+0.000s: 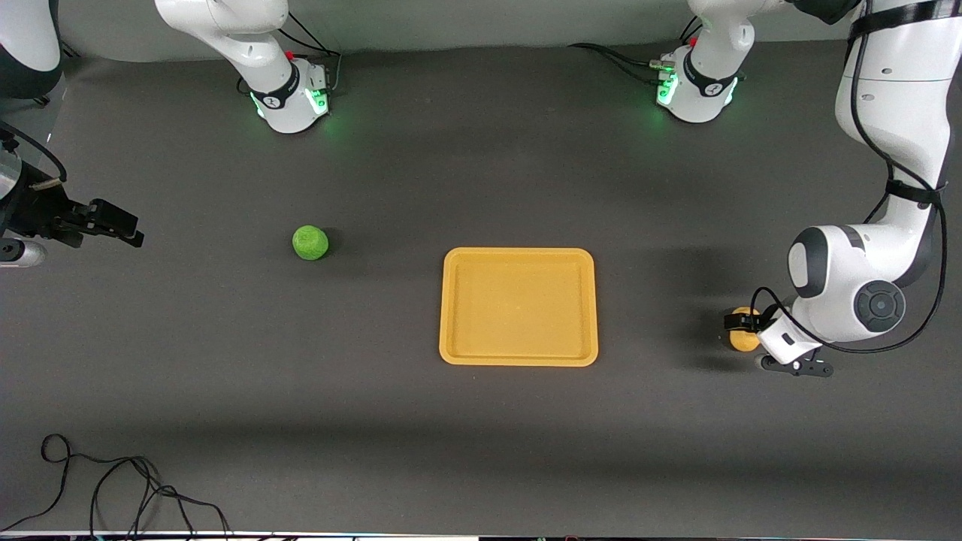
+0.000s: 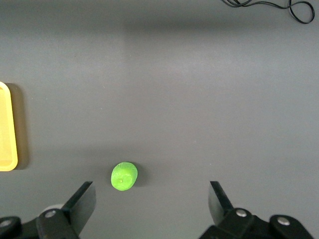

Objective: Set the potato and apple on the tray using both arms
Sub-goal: 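Carry the potato with the left gripper while the right gripper reaches the apple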

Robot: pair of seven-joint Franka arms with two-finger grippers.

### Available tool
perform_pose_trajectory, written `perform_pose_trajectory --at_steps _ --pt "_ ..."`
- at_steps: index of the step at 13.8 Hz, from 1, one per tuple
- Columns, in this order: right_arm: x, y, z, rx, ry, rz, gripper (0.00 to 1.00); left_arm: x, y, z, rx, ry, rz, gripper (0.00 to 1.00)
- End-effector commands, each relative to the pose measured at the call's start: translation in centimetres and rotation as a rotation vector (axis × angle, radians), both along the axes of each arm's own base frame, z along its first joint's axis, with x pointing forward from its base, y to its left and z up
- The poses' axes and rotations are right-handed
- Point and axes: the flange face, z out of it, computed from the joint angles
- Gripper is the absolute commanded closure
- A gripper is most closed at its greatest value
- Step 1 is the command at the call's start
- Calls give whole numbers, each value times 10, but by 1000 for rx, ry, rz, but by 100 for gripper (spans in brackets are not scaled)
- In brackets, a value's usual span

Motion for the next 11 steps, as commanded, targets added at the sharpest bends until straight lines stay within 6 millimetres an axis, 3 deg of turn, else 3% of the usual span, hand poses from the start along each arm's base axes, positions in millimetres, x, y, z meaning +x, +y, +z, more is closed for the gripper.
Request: perform_pose_trajectory --at_steps 1,2,5,8,11 --pt "1 0 2 10 7 0 0 -7 -2 1 7 10 -4 41" --pt "2 4 2 10 7 3 0 -7 -3 3 8 7 -2 59" --pt "-1 9 -1 10 14 9 0 -5 -12 10 17 1 43 86" --pt "-4 12 -5 14 23 12 0 8 -51 39 26 -48 101 87" --pt "-14 20 -8 18 31 24 0 13 -113 50 31 -72 163 87"
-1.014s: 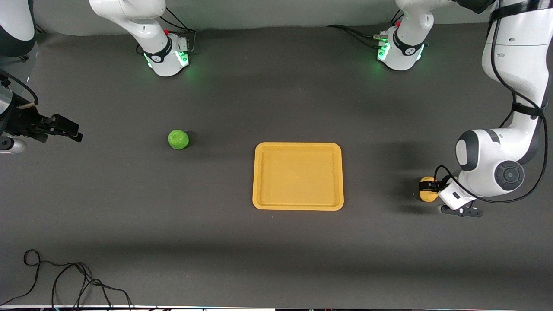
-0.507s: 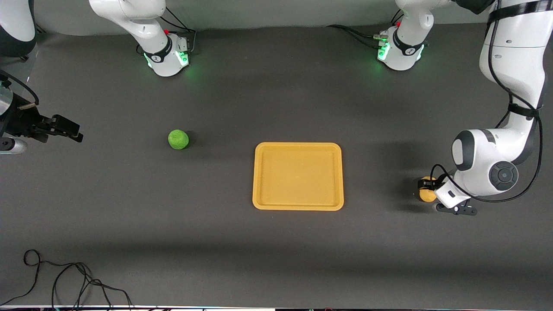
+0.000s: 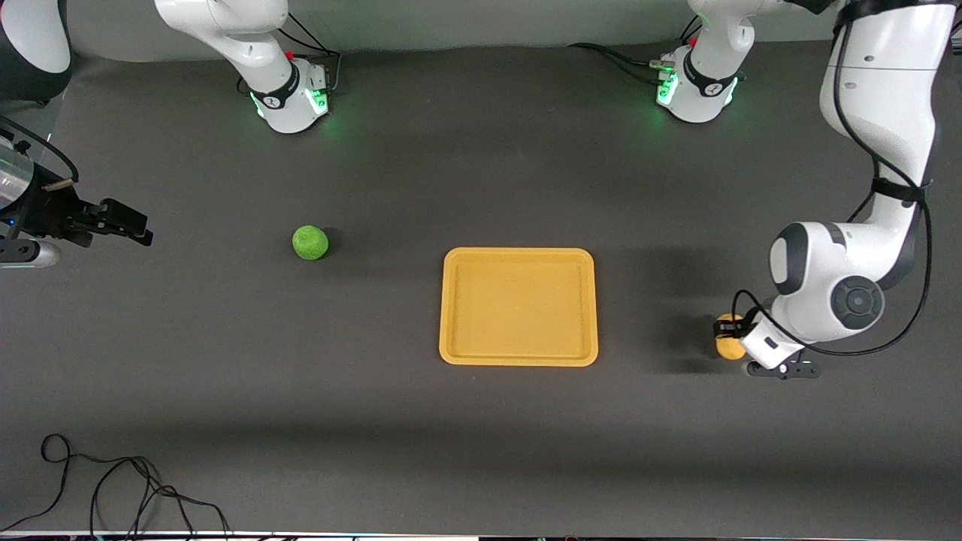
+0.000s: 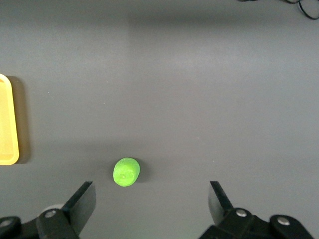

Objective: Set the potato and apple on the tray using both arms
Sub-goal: 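Carry the potato with the left gripper while the right gripper reaches the apple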

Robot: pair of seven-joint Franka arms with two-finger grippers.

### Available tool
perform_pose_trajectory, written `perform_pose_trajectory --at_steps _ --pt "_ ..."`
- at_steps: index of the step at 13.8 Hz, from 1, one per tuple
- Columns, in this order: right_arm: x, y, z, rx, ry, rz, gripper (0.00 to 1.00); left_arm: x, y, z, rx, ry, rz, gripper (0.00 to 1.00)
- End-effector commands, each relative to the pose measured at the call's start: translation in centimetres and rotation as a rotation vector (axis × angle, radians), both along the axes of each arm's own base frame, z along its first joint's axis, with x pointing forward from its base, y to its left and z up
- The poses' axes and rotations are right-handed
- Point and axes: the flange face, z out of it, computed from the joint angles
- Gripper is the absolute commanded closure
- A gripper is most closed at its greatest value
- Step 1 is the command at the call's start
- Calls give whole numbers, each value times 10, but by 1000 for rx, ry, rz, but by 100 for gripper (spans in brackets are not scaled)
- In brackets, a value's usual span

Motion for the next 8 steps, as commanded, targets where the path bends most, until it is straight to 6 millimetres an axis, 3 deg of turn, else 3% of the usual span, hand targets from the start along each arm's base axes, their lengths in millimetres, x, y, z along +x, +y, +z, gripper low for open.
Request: perform_pose_trajectory --at_steps 1,3,5,6,8 --pt "-21 19 -6 17 12 22 0 -3 -58 19 15 1 57 87" --pt "-44 29 -11 16 3 23 0 -3 -111 43 6 9 97 85" --pt "-76 61 -19 22 -23 2 0 -9 -160 54 -44 18 152 85" --pt "-94 73 -23 22 -33 -14 0 -14 -180 54 -65 23 150 85" --pt "-126 94 -26 22 -38 -12 0 -34 -221 30 -72 75 149 84"
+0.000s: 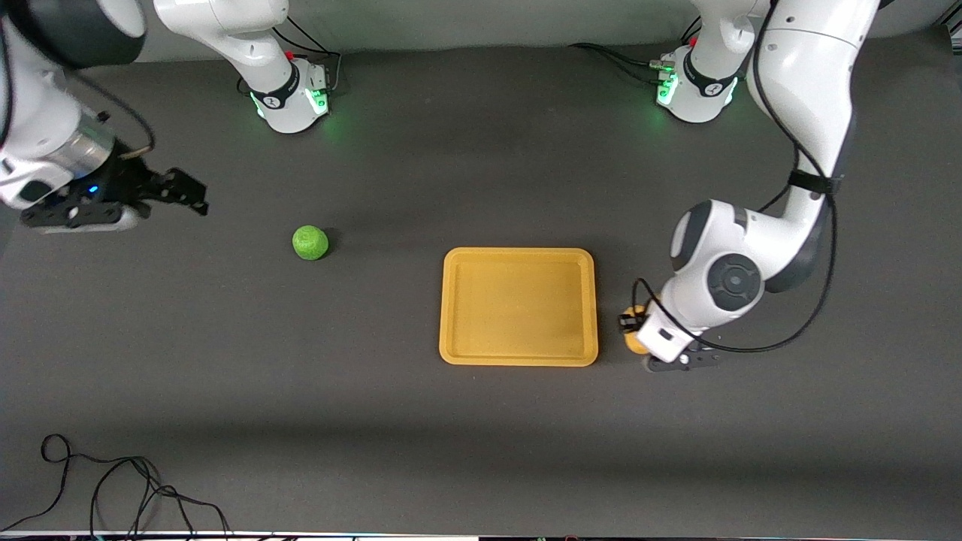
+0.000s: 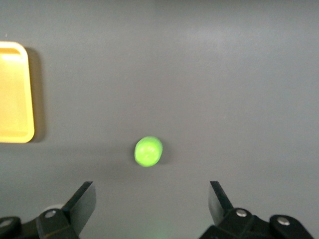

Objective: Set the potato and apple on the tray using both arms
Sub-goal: 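Carry the potato with the left gripper while the right gripper reaches the apple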

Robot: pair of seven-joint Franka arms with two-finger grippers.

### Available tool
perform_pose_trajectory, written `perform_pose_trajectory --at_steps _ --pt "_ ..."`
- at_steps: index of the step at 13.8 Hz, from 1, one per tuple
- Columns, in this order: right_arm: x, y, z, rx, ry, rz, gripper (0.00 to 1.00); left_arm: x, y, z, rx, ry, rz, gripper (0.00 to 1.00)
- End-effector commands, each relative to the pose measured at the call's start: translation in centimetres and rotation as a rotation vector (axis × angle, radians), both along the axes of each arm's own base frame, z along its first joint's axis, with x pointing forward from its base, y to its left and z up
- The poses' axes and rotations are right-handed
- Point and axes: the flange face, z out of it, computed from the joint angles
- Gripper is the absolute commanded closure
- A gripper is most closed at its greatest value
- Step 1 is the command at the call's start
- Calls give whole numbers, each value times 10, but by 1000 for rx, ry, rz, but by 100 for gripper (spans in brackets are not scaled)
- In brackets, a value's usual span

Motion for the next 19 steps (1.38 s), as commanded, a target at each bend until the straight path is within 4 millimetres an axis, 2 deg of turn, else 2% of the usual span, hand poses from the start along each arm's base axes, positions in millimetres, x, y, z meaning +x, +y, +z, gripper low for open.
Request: perform_pose_trajectory --at_steps 1,4,6,9,10,11,13,14,15,16,17,18,19 --pt "-60 26 -5 19 -32 -2 0 -17 -42 -22 -5 56 16 84" --pt "-73 26 -15 14 -15 4 0 -22 -52 -28 -4 59 3 82" --pt "-73 26 -30 13 -11 3 0 -29 -59 -43 0 77 -13 79" --pt "-74 25 -82 16 -27 -2 0 -37 -78 -50 -10 69 -34 79" --pt "-73 25 -101 16 -32 -4 0 -37 -81 -49 -12 64 -36 74" --pt "-72 25 -127 16 -30 -5 0 -39 -82 -50 -9 69 -42 64" --pt "-73 26 -179 15 -37 -4 0 -41 -80 -67 1 90 -46 66" --pt "-73 30 -202 18 -47 7 0 -42 -79 -69 3 92 -45 65" --pt "-72 31 -225 18 -52 6 0 -43 -79 -71 5 96 -46 61" --pt "-70 32 -247 18 -55 5 0 -44 -78 -72 10 95 -60 28" --pt "-69 32 -267 18 -60 5 0 -43 -77 -72 10 93 -62 10" --pt "-69 32 -287 19 -67 4 0 -43 -78 -70 9 90 -62 3" --pt "-72 31 -305 20 -75 4 0 -43 -78 -64 12 89 -60 2"
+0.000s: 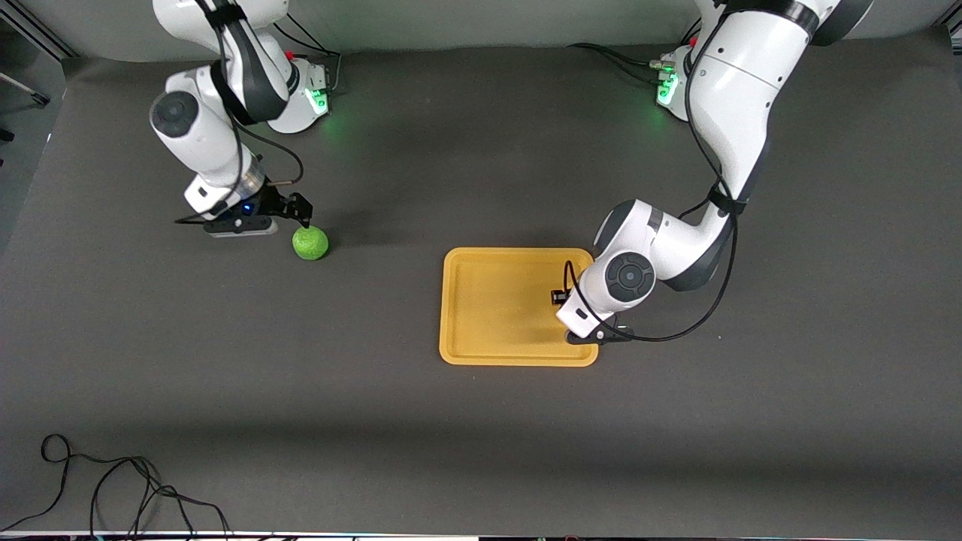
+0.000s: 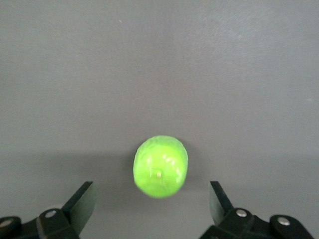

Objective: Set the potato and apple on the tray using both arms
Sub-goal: 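Release the potato on the tray while the right gripper grasps the apple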

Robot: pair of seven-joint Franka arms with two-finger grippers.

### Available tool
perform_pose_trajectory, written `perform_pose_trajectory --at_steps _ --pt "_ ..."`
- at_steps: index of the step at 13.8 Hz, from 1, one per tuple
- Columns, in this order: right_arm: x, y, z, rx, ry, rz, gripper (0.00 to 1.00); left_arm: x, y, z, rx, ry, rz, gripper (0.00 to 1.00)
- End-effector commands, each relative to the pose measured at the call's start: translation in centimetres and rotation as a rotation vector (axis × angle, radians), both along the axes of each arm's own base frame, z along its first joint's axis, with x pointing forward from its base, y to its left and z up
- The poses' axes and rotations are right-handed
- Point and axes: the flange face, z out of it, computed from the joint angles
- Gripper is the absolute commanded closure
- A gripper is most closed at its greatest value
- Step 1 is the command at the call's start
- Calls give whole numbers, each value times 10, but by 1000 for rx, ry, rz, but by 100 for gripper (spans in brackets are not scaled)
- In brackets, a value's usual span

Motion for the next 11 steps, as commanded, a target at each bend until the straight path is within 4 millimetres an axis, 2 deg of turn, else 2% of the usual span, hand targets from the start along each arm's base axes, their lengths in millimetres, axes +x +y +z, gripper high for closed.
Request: perform_pose_trajectory --at_steps 1,3,6,8,9,10,11 --pt "0 2 -47 10 -6 -20 0 5 3 25 1 -24 5 2" --pt "-2 2 -68 7 3 -19 0 11 18 70 10 -34 6 1" --pt "-5 1 -96 5 10 -21 0 25 88 150 22 -41 19 1" --pt "-6 1 -99 1 23 -21 2 34 152 196 29 -69 27 0" --pt "-6 1 -98 1 23 -21 19 38 186 222 35 -114 25 0" --pt "-6 1 -98 1 23 -20 32 39 210 243 45 -151 20 0" --pt "-4 1 -93 1 26 -18 37 38 239 262 51 -179 5 0"
